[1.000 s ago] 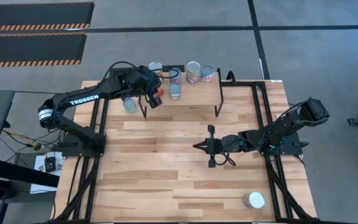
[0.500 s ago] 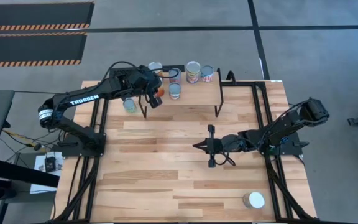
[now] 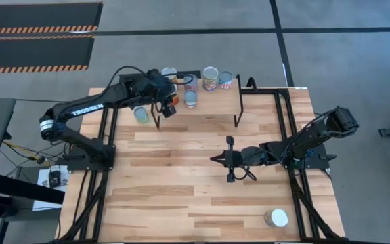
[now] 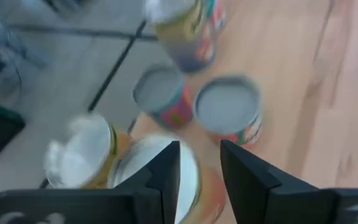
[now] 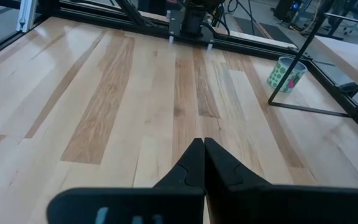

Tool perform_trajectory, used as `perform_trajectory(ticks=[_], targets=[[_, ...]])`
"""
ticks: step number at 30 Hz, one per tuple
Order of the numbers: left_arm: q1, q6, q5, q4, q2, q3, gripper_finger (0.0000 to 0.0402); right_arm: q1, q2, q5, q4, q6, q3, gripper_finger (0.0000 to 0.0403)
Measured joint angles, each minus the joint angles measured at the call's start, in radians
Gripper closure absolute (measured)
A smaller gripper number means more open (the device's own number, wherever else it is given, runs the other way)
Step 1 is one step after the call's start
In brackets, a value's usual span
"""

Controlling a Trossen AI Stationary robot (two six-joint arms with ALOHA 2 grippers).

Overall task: Pick and place cans onto a shelf
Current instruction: Put the canned peaches on the shelf

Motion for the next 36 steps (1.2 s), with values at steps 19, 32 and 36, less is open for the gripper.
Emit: perform_trajectory(ticks=[19, 32, 36], targets=[[-0.486, -0.071, 0.166, 0.821, -0.361, -0.667, 0.0397, 0.041, -0.001, -0.001, -0.165, 0.081, 0.026, 0.0398], [-0.577, -0.087, 0.110, 1.144, -0.378, -0.896, 0.0401, 0.308, -0.001, -0.056, -1.116, 0.718, 0.462, 0.0400], [-0.577, -0.087, 0.110, 1.148, -0.378, -0.897, 0.0401, 0.408, 0.019, -0.075, -1.267, 0.938, 0.548, 0.0399]])
